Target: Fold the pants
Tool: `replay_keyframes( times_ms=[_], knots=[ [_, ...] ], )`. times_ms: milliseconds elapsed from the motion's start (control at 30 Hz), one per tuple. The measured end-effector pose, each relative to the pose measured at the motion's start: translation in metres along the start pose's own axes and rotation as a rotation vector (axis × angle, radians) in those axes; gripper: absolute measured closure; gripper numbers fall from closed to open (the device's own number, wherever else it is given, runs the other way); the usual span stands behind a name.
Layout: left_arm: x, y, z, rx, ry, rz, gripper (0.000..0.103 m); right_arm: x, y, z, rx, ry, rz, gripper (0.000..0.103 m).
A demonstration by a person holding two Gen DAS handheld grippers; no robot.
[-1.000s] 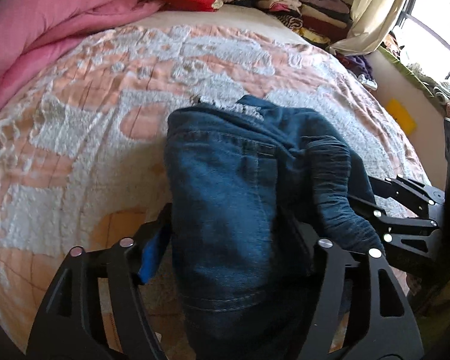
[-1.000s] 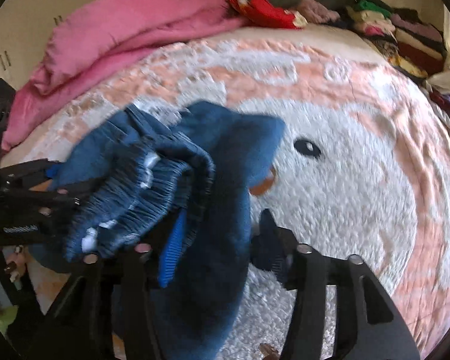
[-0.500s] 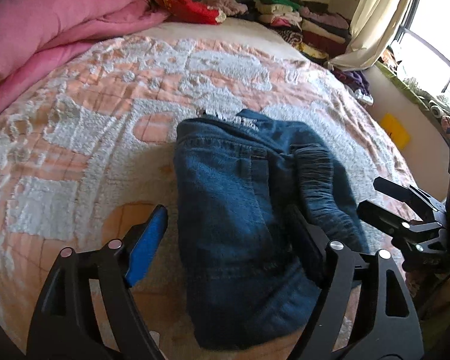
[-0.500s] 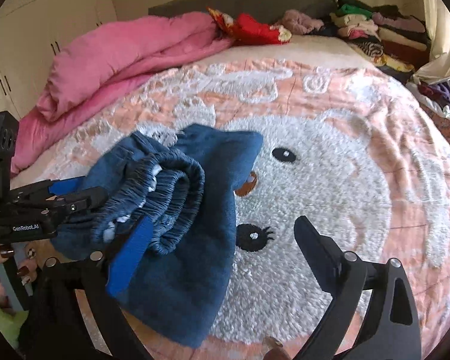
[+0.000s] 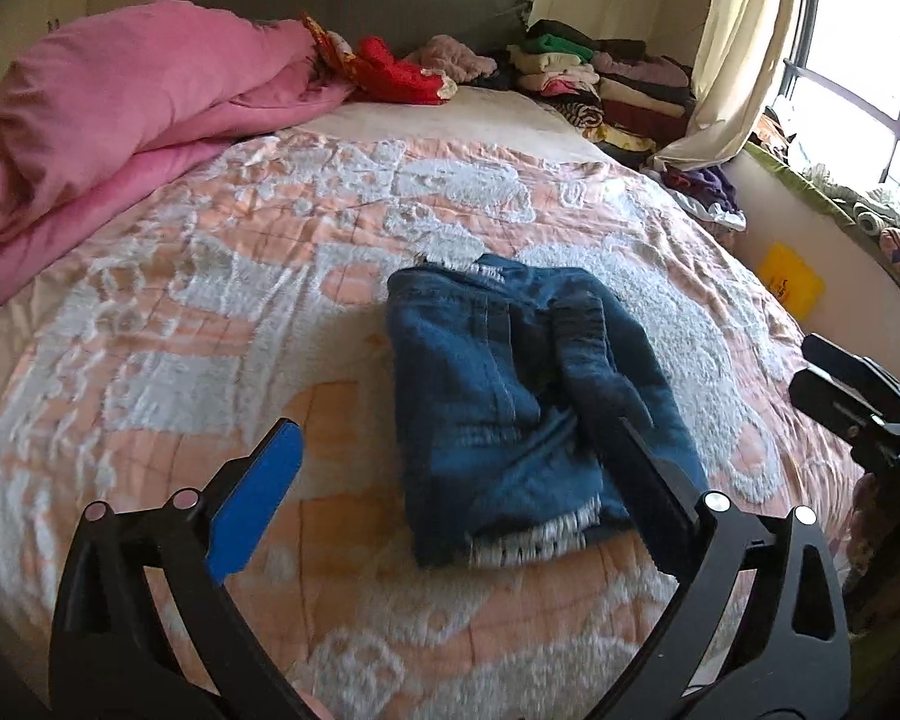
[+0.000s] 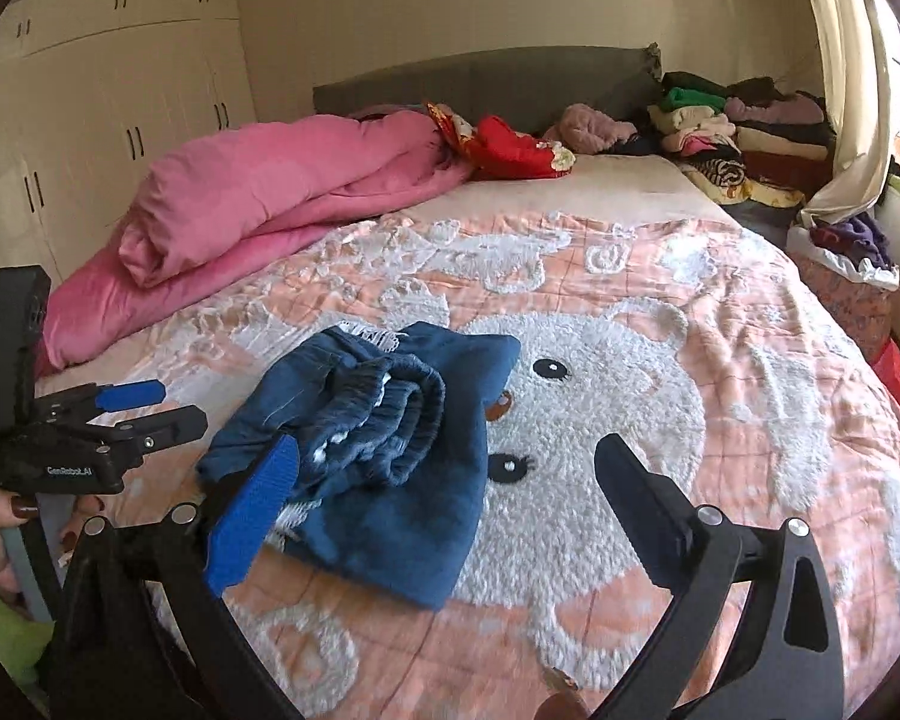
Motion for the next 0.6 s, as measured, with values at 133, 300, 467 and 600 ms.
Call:
replay_keyframes(
  times_ms=[133, 300, 467, 600],
  knots=[
    [-0.017, -0.003, -0.011, -0.001, -0.016, -0.002, 0.010, -0.014, -0.003, -0.015, -0.014, -0.018, 0.001, 0.005],
    [-0.042, -0.005, -0.015, -0.005, -0.057, -0.011, 0.010, -0.042, -0.002, -0.016, -0.057, -0.078, -0.001, 0.005],
    [-0.060, -0.005, -0.014, -0.005, -0.091, -0.017, 0.010, -0.068, -0.007, -0.007, -0.050, -0.142, 0.015, 0.005],
    [-0.062, -0.006, -0.015, -0.007, -0.093, -0.019, 0.010, -0.068, -0.013, -0.005, -0.039, -0.144, 0.012, 0.005]
  ],
)
Point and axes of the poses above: each gripper's, at about its wrist camera, not at the fingertips, and z roughly the way its jaws point, y to its right, x to its top, the point moved 10 cm from there along z, roughly the way its jaws point, and after that the axes turned 6 degrees about x, right-handed, at the moved point
